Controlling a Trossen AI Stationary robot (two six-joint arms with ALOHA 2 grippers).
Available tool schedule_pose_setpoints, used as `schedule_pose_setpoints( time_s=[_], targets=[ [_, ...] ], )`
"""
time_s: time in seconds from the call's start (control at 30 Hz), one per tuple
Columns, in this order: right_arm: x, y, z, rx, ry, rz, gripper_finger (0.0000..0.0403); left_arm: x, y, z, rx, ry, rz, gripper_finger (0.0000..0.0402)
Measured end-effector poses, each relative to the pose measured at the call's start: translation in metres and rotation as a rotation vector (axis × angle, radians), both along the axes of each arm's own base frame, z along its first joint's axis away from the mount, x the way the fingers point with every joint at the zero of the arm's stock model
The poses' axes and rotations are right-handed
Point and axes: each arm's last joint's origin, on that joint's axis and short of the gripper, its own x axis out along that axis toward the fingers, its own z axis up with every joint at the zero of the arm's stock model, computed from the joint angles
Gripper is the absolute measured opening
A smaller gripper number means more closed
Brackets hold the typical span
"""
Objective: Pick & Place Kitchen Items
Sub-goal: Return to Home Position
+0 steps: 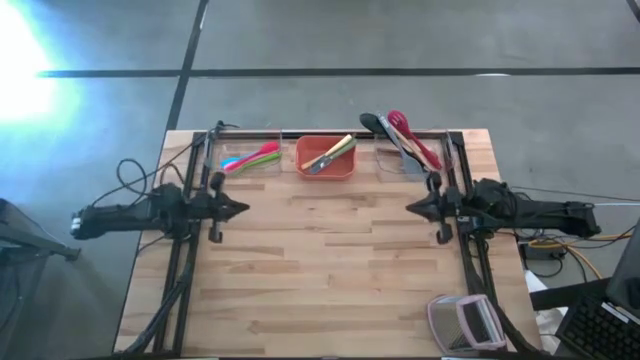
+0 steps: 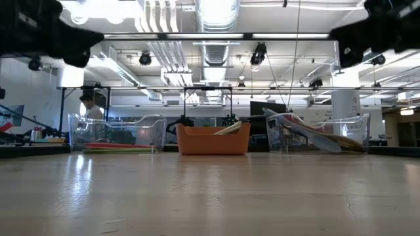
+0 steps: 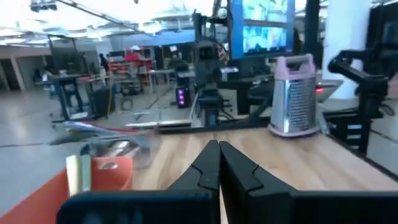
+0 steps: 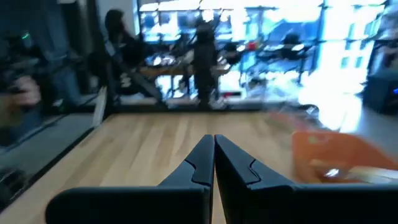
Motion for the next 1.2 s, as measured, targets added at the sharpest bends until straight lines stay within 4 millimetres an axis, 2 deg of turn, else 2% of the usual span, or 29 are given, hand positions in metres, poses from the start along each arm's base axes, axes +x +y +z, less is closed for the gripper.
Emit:
schedule_pose_setpoints(
  time_s=[0.13, 0.4, 0.63, 1.2],
  targets=[
    [-0.004, 0.001, -0.023, 0.034, 0.007, 0.030, 0.0008, -0.002, 0.000, -0.020, -0.002, 0.069, 0.019, 0.0003],
    [-0.004, 0.002, -0.055, 0.030, 0.061, 0.047, 0.0008, -0.002, 0.001, -0.031, 0.010, 0.093, 0.027, 0.0005],
    [-0.003, -0.001, -0.058, 0.082, 0.092, -0.039, 0.0008, -0.002, 0.001, -0.032, 0.008, 0.098, 0.027, 0.0008],
    [-0.003, -0.001, -0.058, 0.075, 0.091, -0.040, 0.0008, -0.002, 0.001, -0.031, 0.006, 0.087, 0.023, 0.0009]
  ],
)
